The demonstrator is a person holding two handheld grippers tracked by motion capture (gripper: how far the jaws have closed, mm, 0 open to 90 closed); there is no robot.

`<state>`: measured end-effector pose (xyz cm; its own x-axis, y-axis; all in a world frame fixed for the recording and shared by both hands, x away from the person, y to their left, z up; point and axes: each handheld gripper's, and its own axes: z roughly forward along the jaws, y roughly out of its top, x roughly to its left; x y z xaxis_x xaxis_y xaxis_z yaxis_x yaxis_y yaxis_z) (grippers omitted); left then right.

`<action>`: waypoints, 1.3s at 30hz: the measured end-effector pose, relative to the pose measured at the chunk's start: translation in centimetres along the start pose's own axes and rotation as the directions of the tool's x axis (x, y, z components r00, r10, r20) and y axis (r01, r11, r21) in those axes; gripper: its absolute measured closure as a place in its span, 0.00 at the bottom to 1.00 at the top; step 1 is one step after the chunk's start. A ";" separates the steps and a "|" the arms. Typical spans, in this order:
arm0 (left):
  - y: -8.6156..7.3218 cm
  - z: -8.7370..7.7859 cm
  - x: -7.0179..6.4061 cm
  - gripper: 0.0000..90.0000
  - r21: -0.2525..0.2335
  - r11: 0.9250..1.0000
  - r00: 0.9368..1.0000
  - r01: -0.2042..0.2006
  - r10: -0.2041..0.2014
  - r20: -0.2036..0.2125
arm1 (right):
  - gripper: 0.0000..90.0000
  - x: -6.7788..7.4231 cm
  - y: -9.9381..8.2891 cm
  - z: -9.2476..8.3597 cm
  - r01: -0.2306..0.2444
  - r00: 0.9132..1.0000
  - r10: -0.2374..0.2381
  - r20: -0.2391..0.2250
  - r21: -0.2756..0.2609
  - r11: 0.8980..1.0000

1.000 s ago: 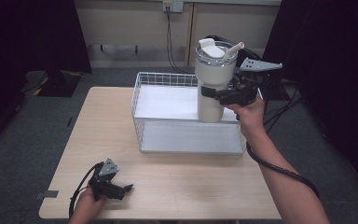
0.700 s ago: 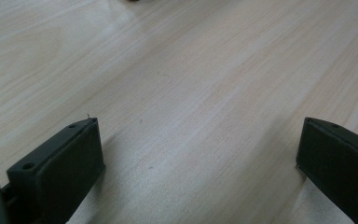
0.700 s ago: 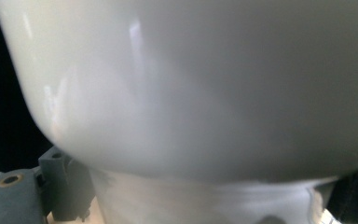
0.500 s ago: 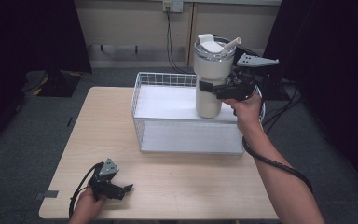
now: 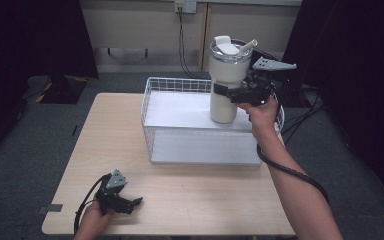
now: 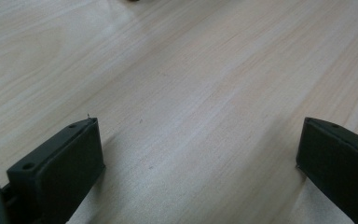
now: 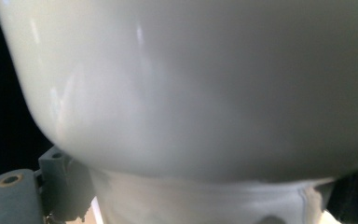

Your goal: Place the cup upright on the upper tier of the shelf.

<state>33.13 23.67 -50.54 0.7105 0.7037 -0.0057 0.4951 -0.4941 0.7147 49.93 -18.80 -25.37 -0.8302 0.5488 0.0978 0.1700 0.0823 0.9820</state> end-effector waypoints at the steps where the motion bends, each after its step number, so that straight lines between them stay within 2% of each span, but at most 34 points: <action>1: 0.0 0.0 0.0 0.00 0.000 1.000 1.000 0.000 0.000 0.000 | 0.11 0.0 0.0 0.0 0.002 1.000 -0.002 0.004 0.002 1.000; 22: 0.0 0.0 0.0 0.00 0.000 1.000 1.000 0.000 0.000 0.000 | 0.11 -0.9 -0.4 1.2 -0.009 0.997 0.009 0.075 0.001 1.000; 39: 0.0 0.0 0.0 0.00 0.000 1.000 1.000 0.000 0.000 0.000 | 0.11 -1.3 -0.8 1.4 0.001 0.996 0.001 0.088 -0.019 1.000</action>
<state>33.13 23.68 -50.53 0.7106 0.7036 -0.0062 0.4952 -0.4939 0.7148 51.57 -18.43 -26.52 -0.7803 0.6198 0.0841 0.1591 0.0665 0.9850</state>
